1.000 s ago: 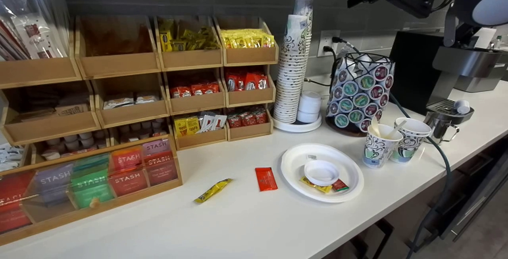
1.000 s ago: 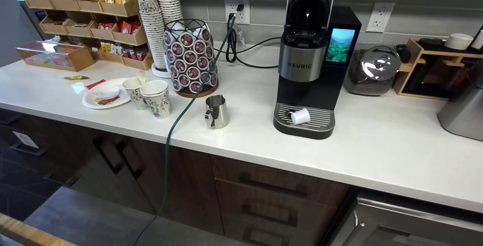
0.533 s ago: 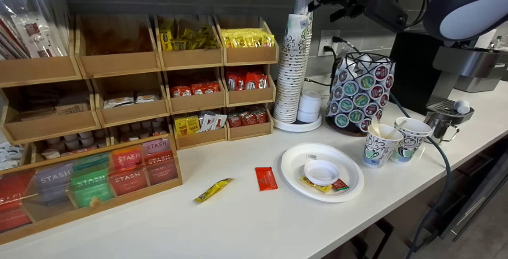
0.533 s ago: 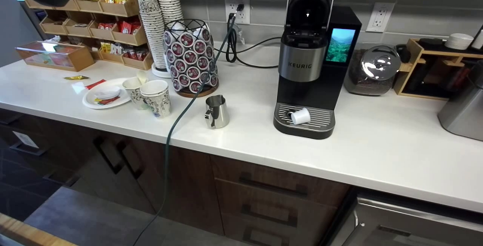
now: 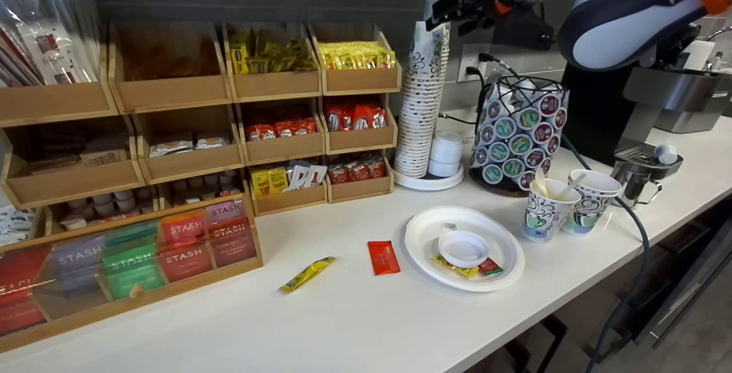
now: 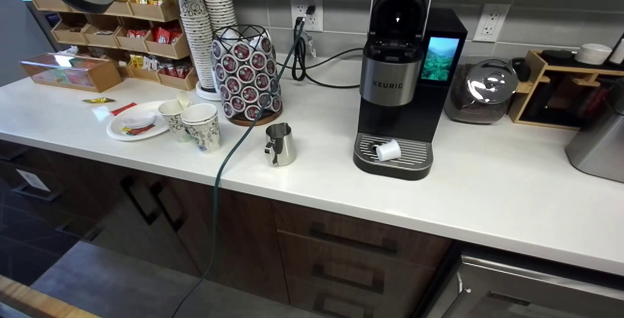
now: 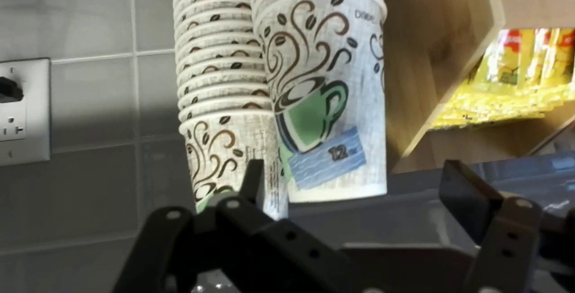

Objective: Remove two papers cups from the pile on the left and put them on the white plate

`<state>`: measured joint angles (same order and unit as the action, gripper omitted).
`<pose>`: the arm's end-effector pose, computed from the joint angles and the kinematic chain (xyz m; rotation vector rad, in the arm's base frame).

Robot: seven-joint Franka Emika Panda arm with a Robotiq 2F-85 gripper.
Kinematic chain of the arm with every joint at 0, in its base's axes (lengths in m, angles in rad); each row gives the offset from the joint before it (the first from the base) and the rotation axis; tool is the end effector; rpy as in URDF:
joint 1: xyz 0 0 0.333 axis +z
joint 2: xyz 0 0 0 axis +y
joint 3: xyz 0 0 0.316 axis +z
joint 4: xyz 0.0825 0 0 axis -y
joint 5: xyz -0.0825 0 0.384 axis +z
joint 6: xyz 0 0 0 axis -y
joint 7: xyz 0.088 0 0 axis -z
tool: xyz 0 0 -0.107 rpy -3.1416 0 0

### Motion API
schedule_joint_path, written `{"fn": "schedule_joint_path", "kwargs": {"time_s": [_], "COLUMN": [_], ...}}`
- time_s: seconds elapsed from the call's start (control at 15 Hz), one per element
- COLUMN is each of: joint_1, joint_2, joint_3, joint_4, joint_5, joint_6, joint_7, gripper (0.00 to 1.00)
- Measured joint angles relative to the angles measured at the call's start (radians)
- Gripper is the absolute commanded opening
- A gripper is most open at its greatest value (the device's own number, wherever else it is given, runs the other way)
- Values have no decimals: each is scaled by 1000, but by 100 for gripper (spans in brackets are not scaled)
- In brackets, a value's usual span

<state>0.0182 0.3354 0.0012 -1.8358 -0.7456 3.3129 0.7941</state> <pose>0.6620 0.0840 0.4679 -2.5659 -0.0438 -1.5601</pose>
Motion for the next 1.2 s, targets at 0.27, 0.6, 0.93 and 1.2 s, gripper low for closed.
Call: {"fn": "schedule_joint_path", "kwargs": {"time_s": [0.27,0.6,0.93,1.2], "joint_1": [269,511,532,528], "joint_2": [105,220,226,226], "joint_3": [-282,-561,-557,-559], "joint_4": [104,183,142,146], "joint_5": [11,51,51,53], "joint_6": [0,-5,-10,-9], "joint_7": [17,96,100,103], "gripper": [100,100,100,100]}}
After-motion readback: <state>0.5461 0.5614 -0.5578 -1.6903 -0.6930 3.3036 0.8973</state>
